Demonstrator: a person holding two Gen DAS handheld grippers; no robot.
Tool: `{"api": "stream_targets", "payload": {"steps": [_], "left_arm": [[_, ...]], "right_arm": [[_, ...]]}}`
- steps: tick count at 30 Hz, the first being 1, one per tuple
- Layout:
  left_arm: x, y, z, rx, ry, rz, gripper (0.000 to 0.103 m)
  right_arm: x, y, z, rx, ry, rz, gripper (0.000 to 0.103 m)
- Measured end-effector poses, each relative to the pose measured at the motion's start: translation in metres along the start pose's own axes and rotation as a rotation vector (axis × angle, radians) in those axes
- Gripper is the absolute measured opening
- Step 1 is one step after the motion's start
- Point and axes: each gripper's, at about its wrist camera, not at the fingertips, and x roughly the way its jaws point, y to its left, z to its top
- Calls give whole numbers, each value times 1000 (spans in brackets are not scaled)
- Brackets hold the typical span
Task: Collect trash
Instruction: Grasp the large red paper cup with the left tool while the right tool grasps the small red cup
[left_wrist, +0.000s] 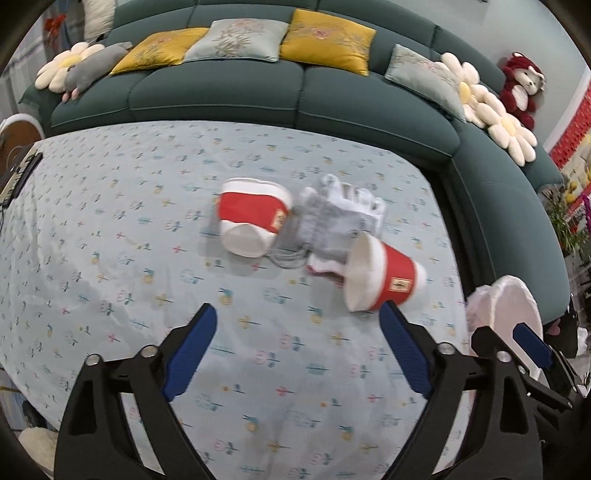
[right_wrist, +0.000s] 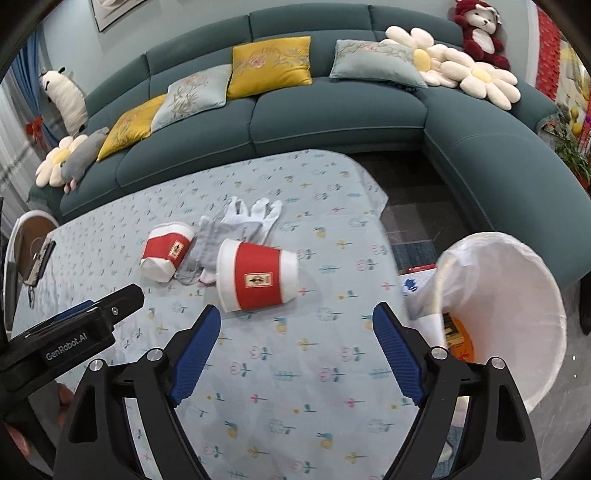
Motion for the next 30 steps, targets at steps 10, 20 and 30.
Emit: {"api": "stream_targets", "payload": {"steps": [10, 20, 30], "left_arm": [[40, 34, 25, -24, 36, 31, 91], [98, 44, 50, -8, 100, 60, 91], [141, 52, 54, -29, 163, 59, 90]], "right_arm": [[54, 33, 7, 17, 72, 7, 84], [106, 44, 14, 28, 114, -49, 84], [137, 41, 12, 42, 144, -73, 84]]}}
